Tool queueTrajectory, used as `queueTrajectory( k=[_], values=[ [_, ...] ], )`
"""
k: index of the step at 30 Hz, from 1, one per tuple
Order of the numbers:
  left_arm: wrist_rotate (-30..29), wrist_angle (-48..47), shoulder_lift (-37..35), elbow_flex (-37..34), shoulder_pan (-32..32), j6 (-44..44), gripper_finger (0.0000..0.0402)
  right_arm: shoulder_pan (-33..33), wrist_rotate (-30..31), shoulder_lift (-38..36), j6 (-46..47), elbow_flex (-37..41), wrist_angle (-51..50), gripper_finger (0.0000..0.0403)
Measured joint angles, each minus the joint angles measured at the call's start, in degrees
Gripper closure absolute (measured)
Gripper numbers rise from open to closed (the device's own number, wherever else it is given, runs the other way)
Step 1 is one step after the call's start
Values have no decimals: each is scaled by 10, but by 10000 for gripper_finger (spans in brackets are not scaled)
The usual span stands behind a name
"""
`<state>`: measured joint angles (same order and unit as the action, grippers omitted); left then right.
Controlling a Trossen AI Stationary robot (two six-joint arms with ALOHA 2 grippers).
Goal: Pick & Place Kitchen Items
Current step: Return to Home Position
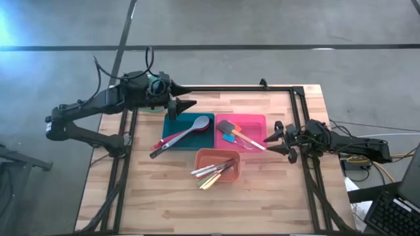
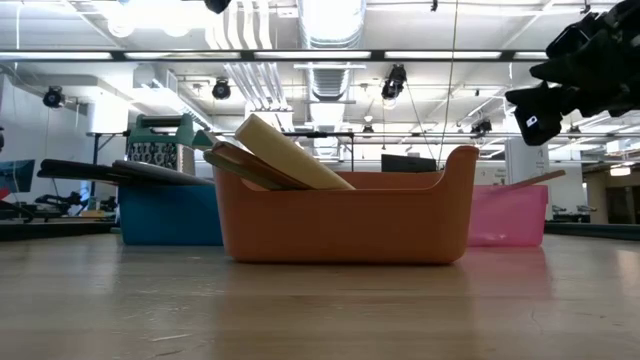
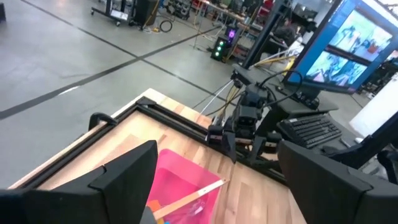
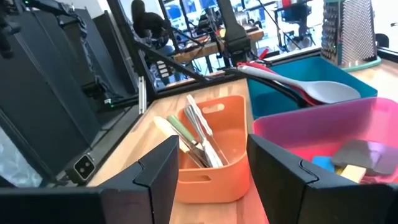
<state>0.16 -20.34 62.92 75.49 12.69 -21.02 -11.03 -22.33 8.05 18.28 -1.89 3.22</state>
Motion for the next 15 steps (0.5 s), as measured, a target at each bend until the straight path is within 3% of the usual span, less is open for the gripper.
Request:
queueTrajectory(
  k=[15],
  values=[
    [0, -1, 3, -66, 0, 0, 64, 0, -1, -1, 2, 0, 0, 231]
  ],
)
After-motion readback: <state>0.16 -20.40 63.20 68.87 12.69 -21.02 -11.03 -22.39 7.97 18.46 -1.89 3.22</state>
